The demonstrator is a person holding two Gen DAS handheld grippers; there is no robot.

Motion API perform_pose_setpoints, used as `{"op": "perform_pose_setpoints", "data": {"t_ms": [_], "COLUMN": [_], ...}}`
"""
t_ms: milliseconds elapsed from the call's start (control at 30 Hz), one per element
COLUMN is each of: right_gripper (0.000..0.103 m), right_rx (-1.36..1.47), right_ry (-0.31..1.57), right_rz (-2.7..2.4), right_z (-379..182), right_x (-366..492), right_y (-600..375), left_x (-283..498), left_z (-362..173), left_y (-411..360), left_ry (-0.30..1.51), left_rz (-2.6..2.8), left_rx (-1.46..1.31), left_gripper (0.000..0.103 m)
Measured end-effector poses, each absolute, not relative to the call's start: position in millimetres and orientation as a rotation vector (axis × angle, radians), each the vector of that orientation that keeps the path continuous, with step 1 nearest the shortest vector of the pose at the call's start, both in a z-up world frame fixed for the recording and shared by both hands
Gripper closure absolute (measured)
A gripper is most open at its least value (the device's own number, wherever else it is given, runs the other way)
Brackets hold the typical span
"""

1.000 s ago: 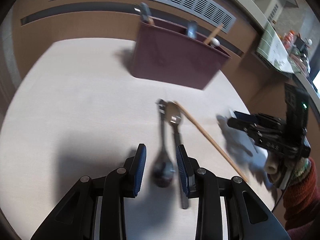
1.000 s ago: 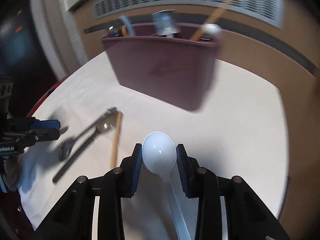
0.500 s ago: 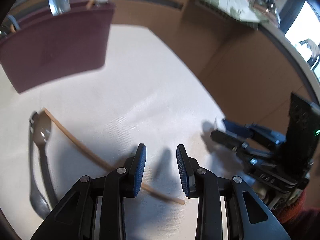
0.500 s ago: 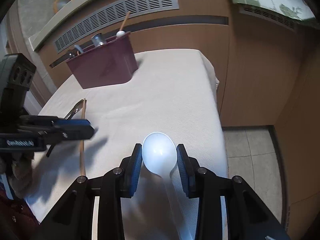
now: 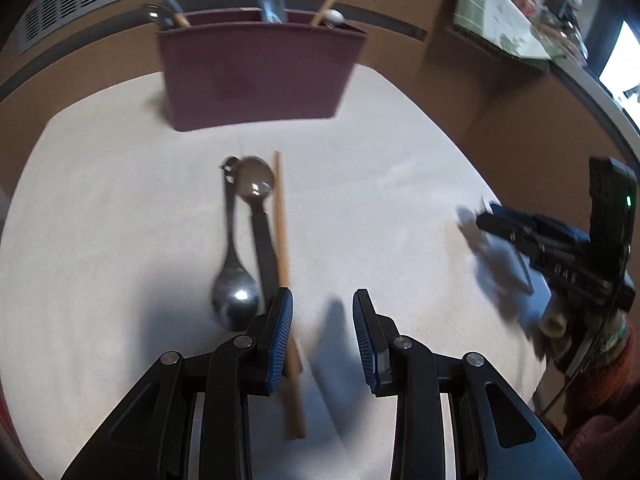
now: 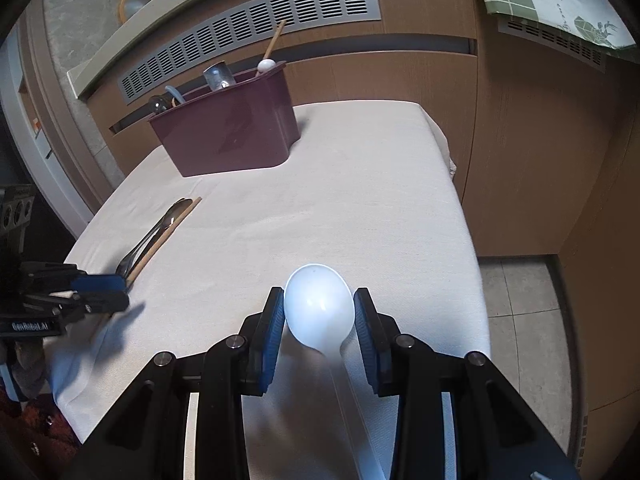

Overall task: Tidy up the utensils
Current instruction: 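Grasp the wooden chopstick with the left tool, then carry white spoon and chopstick over the maroon holder, drop them in, open both tools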

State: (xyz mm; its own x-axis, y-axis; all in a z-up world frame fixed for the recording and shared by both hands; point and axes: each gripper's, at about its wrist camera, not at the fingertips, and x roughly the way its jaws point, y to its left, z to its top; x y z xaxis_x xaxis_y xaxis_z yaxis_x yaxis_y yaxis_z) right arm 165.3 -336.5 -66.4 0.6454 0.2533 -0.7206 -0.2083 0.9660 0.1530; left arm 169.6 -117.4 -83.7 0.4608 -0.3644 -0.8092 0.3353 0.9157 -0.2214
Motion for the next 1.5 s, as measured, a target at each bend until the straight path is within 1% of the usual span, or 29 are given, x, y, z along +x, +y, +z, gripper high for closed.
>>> {"op": "perform_pose_setpoints", "data": {"t_ms": [133, 167, 200, 267, 367, 633, 700, 733, 1000, 1167, 1300, 1433, 1500], "right_gripper": [0.070, 0.070, 0.070, 0.070, 0.070, 0.070, 0.070, 0.070, 0.069, 0.069, 0.069, 0.069, 0.071], "right_rx": [0.026, 0.019, 0.008, 0.002, 0.004, -0.006, -0.016, -0.023, -0.040, -0.114, -0.195, -0.188, -0.175], "right_ry": [0.832, 0.832, 0.831, 0.826, 0.827, 0.839, 0.839, 0.840, 0.895, 0.922, 0.918, 0.923, 0.928], "right_rz": [0.284, 0.283, 0.280, 0.282, 0.281, 0.266, 0.259, 0.256, 0.261, 0.273, 0.287, 0.306, 0.305], "right_z": [-70.0, -70.6, -70.7, -69.9, -69.3, -70.0, -69.9, -69.8, -76.3, -77.5, -78.6, -78.7, -78.1], "right_x": [162.1, 161.4, 160.1, 157.9, 155.9, 159.5, 161.0, 161.7, 165.0, 160.1, 153.8, 154.3, 155.6], "right_y": [-323.7, -321.8, -319.4, -317.6, -317.9, -317.8, -316.2, -315.3, -315.6, -311.7, -307.0, -309.3, -310.4], "left_x": [190.7, 199.6, 205.9, 217.6, 229.6, 263.8, 268.1, 266.6, 241.0, 227.6, 221.8, 220.5, 216.7], "left_z": [-84.3, -83.6, -85.4, -87.8, -92.9, -93.3, -90.8, -90.2, -56.2, -31.4, -22.5, -21.7, -22.5], "left_y": [-120.5, -131.9, -135.3, -137.8, -141.0, -146.2, -147.9, -145.5, -105.3, -76.2, -69.2, -68.7, -61.4], "left_ry": [0.999, 1.001, 1.003, 1.012, 1.026, 1.060, 1.059, 1.052, 0.924, 0.850, 0.806, 0.782, 0.773], "left_rz": [-0.394, -0.387, -0.389, -0.393, -0.408, -0.412, -0.413, -0.412, -0.429, -0.428, -0.434, -0.440, -0.438], "left_rx": [0.014, 0.032, 0.059, 0.090, 0.124, 0.164, 0.174, 0.170, -0.008, -0.067, -0.089, -0.111, -0.116], "left_gripper": [0.071, 0.072, 0.074, 0.082, 0.086, 0.087, 0.092, 0.097, 0.098, 0.098, 0.098, 0.098, 0.098]}}
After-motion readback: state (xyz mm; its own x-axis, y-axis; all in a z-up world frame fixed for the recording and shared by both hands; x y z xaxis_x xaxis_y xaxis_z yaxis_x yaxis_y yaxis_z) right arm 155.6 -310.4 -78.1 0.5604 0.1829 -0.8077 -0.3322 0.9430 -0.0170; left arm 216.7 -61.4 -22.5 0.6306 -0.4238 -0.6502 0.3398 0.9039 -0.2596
